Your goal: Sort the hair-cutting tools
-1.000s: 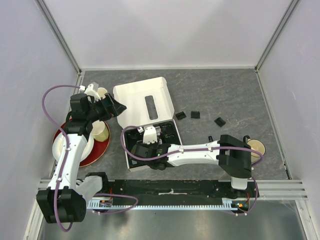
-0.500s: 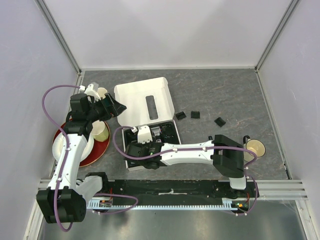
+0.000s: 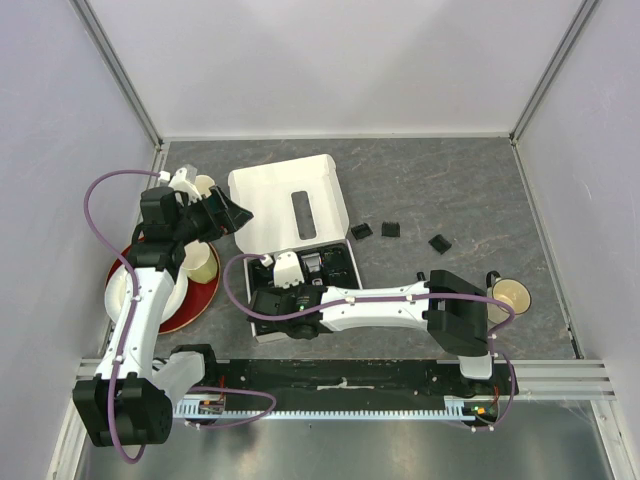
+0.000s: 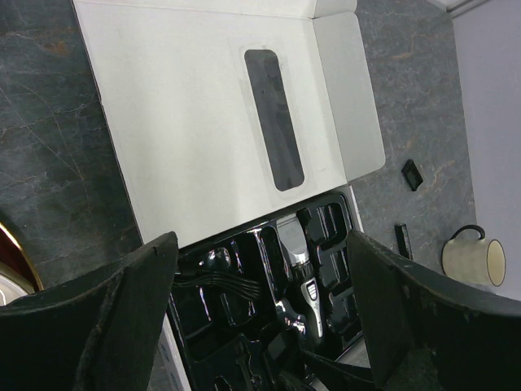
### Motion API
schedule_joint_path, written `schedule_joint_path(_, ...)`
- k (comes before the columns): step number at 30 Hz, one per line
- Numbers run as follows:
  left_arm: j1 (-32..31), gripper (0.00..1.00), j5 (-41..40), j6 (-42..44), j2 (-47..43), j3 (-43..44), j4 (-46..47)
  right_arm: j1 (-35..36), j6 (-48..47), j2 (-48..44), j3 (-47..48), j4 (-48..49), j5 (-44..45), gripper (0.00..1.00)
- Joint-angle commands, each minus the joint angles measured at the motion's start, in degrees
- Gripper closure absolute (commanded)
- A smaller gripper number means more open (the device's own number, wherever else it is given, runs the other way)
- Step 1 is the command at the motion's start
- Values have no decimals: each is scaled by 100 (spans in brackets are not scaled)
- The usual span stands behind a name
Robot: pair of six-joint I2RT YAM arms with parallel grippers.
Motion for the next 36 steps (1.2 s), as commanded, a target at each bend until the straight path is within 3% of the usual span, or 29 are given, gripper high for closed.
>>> schedule_joint_path(1, 5, 10, -4, 54, -6, 17, 132, 47, -45, 13, 191, 49, 102, 62)
schedule_joint_path(7, 13, 10, -13, 54, 3, 17, 123, 21, -80, 189, 129, 128, -48, 69)
schedule_joint_path(21, 14, 10, -13, 54, -6, 17, 123, -14, -133, 76, -56, 251, -101, 70)
schedule_joint_path(30, 14, 10, 4, 54, -6, 17, 132, -163, -169, -767, 24, -196, 829, 58)
schedule_joint_path(36, 5, 9, 92, 72, -23, 8, 158, -830, 42, -1689, -792, -390, 1016, 47)
